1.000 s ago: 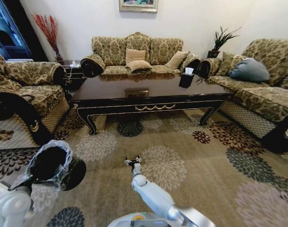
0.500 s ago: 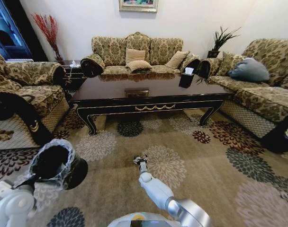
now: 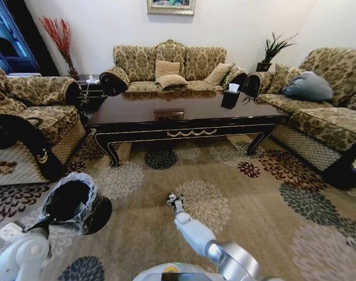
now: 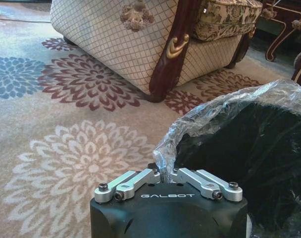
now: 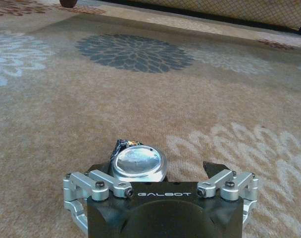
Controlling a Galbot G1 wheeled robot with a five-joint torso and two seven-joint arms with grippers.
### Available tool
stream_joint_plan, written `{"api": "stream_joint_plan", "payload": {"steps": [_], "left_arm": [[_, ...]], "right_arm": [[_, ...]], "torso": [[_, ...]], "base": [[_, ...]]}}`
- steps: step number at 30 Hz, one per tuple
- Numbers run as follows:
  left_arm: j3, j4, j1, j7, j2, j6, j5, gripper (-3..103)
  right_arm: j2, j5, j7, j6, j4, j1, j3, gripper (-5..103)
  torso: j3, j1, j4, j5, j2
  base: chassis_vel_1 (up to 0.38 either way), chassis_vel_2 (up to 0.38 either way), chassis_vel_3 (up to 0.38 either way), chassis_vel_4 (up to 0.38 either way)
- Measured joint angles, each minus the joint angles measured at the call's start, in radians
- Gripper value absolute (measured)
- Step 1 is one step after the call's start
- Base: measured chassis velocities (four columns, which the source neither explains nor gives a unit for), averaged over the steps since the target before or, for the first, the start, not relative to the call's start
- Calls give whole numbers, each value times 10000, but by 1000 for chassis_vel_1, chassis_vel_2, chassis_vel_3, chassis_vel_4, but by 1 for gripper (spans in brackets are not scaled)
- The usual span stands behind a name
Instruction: Move to the front of the table and pick up the trash from the floor, then place it into the trash bin.
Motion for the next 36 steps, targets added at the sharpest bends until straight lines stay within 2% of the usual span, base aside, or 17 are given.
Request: {"api": "stream_joint_plan", "payload": {"steps": [20, 21, 24, 25, 27, 28, 29, 32, 33, 35, 36], "left_arm": [[-52, 117, 1, 27, 38, -36, -18, 3], [-53, 133, 1, 28, 38, -39, -18, 3], [-49, 163, -5, 33, 38, -46, -19, 3], [-43, 169, -13, 35, 35, -47, -18, 3], [-22, 175, -26, 37, 31, -52, -19, 3], [-15, 178, -30, 38, 30, -54, -19, 3], [-15, 178, -30, 38, 30, -54, -19, 3], [-2, 208, -46, 38, 29, -55, -15, 3], [1, 214, -50, 38, 26, -57, -13, 3], [12, 226, -53, 38, 15, -60, -3, 3], [12, 226, -53, 38, 15, -60, -3, 3]], "right_arm": [[-3, -331, -339, -189, -158, 65, -166, 100], [-3, -336, -360, -188, -171, 72, -161, 103], [-3, -363, -410, -175, -232, 98, -134, 100], [-4, -368, -423, -172, -266, 112, -125, 90], [-4, -387, -453, -158, -347, 145, -106, 90], [-4, -402, -468, -149, -377, 158, -93, 79], [-4, -402, -468, -149, -377, 158, -93, 79], [-4, -422, -509, -125, -403, 181, -86, 63], [-4, -434, -519, -113, -403, 182, -88, 63], [-4, -451, -526, -93, -394, 182, -92, 52], [-4, -451, -526, -93, -394, 182, -92, 52]], "torso": [[0, -1, 1, 0, 0], [0, 0, 1, 0, 0], [0, 0, 1, 0, -1], [0, 0, 0, 0, 0], [0, -1, 0, 0, 0], [0, -1, 0, 0, 0], [0, -1, 0, 0, 0], [0, -1, 0, 0, 0], [0, 0, 0, 0, 0], [0, 0, 1, 0, 0], [0, 0, 1, 0, 0]], "base": [[0, 0, 0, 0], [0, 0, 0, 0], [0, 0, 0, 0], [0, 0, 0, 0], [0, 0, 0, 0], [0, 0, 0, 0], [0, 0, 0, 0], [0, 0, 0, 0], [0, 0, 0, 0], [0, 0, 0, 0], [0, 0, 0, 0]]}}
